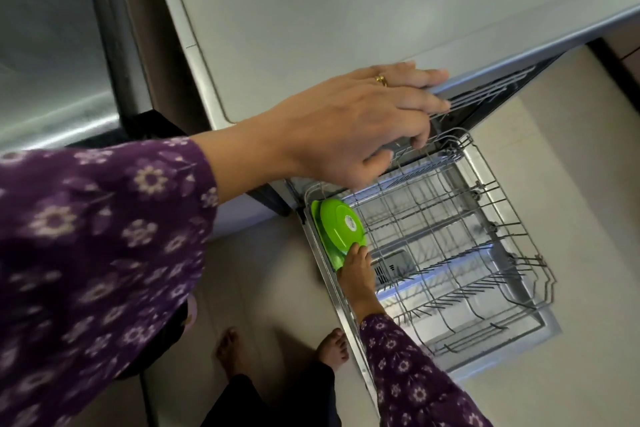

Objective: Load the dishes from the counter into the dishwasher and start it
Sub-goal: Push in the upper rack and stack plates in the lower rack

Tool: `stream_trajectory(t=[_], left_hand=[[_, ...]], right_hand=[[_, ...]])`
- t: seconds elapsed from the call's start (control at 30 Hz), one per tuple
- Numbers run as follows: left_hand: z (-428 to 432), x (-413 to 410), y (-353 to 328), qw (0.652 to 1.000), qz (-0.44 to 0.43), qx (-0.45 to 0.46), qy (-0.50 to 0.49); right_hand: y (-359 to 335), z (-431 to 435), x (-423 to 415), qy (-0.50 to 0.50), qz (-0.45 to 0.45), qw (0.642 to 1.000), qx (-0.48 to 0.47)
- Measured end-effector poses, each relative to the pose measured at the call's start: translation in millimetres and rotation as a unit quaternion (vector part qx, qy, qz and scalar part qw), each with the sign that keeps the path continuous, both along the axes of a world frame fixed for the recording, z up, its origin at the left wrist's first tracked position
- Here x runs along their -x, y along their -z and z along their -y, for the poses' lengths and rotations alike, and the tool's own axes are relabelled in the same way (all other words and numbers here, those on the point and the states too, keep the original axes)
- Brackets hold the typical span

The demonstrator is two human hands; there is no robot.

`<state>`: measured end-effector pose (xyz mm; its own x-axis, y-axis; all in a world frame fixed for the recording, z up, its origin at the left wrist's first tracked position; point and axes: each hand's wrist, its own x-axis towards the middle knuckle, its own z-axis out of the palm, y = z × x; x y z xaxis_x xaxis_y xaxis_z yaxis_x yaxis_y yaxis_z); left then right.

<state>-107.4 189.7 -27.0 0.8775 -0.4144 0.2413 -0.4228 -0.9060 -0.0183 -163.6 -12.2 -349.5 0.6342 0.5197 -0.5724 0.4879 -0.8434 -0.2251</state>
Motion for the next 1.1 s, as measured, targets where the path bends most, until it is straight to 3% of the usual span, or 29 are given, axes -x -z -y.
stream_trajectory(t=[0.1, 0.3, 0.4, 0.47, 0.53, 0.7, 0.87, 0.97, 1.1], left_hand=[[7, 1, -20, 0.995, -0.064, 0.076, -0.006], [14, 20, -47, 0.992, -0.111, 0.062, -0.023], [16, 43, -57, 0.978, -0.079, 0.168, -0.096], [14, 71, -61, 0.943, -0.044, 0.282, -0.171], [4, 119, -66, 0.91, -0.031, 0.333, -0.245], [-63, 295, -76, 0.883, 0.002, 0.269, -0.384], [-128, 470, -80, 0.778, 0.017, 0.229, -0.585], [-160, 533, -77, 0.743, 0.029, 0.213, -0.634], [-198, 567, -63, 0.729, 0.05, 0.207, -0.65]], right_hand=[[-38, -10, 15, 0.005, -0.018, 1.0, -0.017], [-138, -32, 51, 0.01, -0.036, 0.993, -0.113], [-187, -43, 74, 0.009, -0.054, 0.989, -0.14], [-213, -48, 88, -0.003, -0.065, 0.987, -0.148], [-236, -51, 105, -0.031, -0.049, 0.981, -0.184], [-295, -90, 154, -0.067, -0.102, 0.963, -0.241], [-352, -181, 185, -0.052, -0.154, 0.931, -0.326], [-382, -249, 209, -0.058, -0.18, 0.904, -0.385], [-410, -338, 244, -0.029, -0.227, 0.888, -0.4]])
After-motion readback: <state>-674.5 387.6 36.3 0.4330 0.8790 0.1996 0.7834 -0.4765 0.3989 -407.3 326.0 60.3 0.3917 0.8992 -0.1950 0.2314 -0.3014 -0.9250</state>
